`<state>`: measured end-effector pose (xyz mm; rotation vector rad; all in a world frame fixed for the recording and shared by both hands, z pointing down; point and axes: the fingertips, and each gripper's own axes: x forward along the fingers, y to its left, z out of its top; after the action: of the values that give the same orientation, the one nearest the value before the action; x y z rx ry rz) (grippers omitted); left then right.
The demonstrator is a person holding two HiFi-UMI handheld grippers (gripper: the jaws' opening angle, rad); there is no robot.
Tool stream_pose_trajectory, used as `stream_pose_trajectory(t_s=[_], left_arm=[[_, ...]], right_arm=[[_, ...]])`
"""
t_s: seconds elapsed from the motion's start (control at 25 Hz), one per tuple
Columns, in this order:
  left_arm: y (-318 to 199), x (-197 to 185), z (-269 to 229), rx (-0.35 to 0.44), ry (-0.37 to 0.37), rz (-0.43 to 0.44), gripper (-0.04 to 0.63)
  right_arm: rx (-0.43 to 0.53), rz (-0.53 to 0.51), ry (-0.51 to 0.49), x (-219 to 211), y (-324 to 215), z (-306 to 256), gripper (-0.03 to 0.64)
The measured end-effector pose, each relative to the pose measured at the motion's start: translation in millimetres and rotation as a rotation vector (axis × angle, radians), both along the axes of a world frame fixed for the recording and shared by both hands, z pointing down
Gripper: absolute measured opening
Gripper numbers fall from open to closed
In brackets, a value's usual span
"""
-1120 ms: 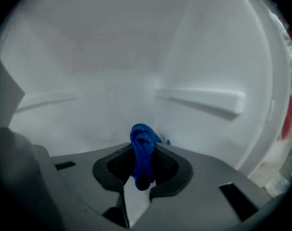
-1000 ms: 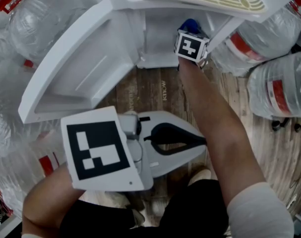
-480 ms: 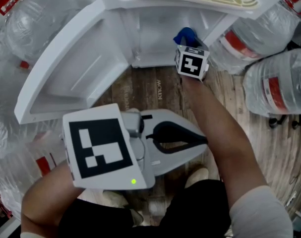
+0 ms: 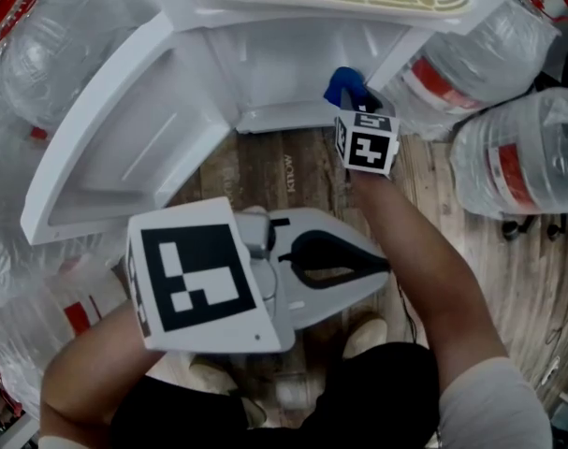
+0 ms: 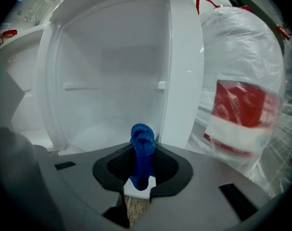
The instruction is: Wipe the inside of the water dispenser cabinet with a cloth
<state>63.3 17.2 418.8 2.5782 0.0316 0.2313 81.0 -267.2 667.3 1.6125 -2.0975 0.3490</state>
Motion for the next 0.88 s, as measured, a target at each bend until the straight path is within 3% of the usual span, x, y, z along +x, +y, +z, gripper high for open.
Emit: stream_pose_trajectory(t_s=[0.56, 0.8, 0.88], left_arm=[[-8, 30, 12, 0.026, -0.03, 0.031, 0.0], [-21, 38, 17, 0.175, -0.139, 0.038, 0.0], [-26, 37, 9, 0.192, -0.155, 0.02, 0.0]], right_arm=[[-0.052, -0.167, 0.009, 16, 24, -1, 0.084], [-0.103, -0.29, 0.037, 26, 47, -15, 0.084], [-0.134, -0.339, 0.038, 30, 63, -29, 0.084]])
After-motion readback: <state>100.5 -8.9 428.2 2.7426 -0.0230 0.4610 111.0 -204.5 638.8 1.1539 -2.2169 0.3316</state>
